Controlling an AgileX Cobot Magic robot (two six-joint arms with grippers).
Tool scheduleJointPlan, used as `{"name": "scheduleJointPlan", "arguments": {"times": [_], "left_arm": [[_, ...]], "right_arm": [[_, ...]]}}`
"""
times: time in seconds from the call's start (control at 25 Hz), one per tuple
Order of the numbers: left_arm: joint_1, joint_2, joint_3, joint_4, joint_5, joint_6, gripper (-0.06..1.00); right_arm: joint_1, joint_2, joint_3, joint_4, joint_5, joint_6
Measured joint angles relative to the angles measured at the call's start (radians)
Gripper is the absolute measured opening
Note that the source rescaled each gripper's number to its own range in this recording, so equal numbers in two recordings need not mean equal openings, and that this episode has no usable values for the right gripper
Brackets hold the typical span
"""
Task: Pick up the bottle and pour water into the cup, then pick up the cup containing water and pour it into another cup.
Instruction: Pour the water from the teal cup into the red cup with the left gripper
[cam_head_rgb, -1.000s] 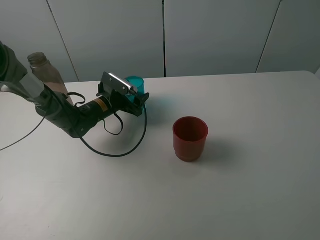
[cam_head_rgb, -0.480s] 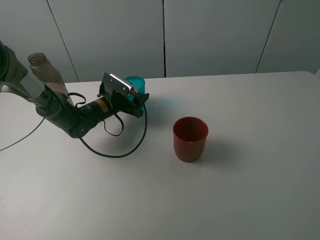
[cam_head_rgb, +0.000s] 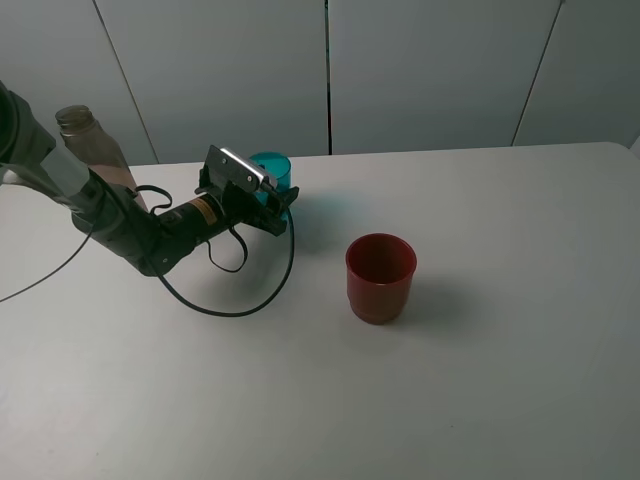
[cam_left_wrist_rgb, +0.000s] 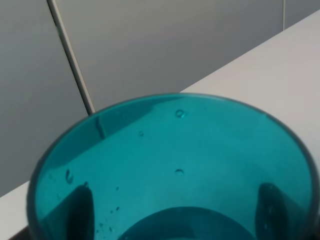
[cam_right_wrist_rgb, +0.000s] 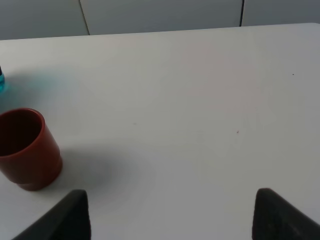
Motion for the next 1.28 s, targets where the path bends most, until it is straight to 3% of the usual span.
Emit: {"name": "scheduleJointPlan", "arguments": {"times": [0.56,0.92,1.28], "left_arm": [[0.000,-0.096,0.006,0.023,0.005,0.006,0.16],[0.000,-0.245,0.112,0.070,0.109,-0.017,0.16],[-0.008,-0.369,0.207,0.134,0.123,-0.026,0.15]], "right_arm": [[0.000,0.000,0.000,0.000,0.000,0.000],[0.000,0.000,0.000,0.000,0.000,-0.006],[0.000,0.000,0.000,0.000,0.000,-0.006]]}}
